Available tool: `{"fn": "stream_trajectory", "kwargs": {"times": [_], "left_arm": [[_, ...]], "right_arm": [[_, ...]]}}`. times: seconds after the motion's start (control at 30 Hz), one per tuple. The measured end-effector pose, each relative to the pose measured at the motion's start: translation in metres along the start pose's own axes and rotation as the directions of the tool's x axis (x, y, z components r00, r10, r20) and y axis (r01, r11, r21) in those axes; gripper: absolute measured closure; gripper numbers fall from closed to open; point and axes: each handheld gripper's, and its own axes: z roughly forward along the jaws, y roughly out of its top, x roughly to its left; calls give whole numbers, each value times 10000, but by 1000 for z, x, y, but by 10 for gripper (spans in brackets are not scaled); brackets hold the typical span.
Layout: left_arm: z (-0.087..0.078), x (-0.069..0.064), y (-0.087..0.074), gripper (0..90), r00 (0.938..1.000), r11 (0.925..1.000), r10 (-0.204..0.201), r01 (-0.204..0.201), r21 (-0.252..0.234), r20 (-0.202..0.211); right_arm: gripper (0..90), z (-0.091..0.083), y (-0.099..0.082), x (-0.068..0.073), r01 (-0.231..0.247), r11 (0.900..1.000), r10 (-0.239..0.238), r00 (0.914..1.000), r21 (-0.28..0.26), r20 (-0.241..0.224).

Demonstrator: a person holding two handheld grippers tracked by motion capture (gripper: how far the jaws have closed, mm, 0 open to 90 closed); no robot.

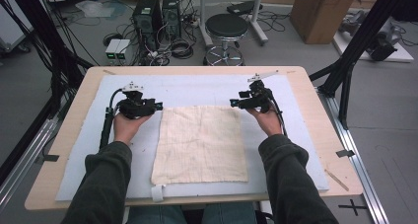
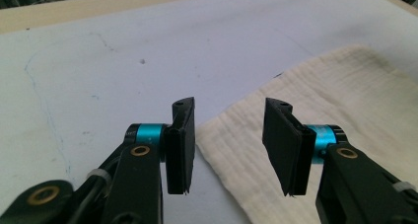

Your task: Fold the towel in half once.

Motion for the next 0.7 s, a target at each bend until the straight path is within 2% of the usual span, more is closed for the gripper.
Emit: {"fn": "stream_trajectory", "kwargs": {"times": [0.07,0.17,0.27,0.43,0.53,0.63,0.7], "left_arm": [[4,1,-1,560,10000,10000,38,-38,88,9],[13,0,2,559,10000,9981,93,-94,604,14],[19,-5,5,552,9992,9963,409,-405,756,-34],[30,-2,1,562,9998,9943,132,-119,1063,-120],[35,-1,-2,549,9992,9923,192,-149,1233,-338],[39,2,-4,560,9988,9914,-139,200,1292,-477],[42,4,-6,568,9962,9868,-125,263,1601,-866]], "right_arm": [[384,3,-4,-4,-44,10000,43,10000,67,62],[388,10,-10,-6,-157,9991,152,9998,382,133],[396,14,-15,-7,-272,9980,258,9993,569,253],[437,21,-22,-10,-517,9958,487,9980,750,406],[463,27,-25,-12,-643,9924,591,9969,1049,520],[541,30,-27,-13,-891,9892,825,9947,1159,610],[570,33,-29,-13,-898,9861,804,9942,1399,719]]}}
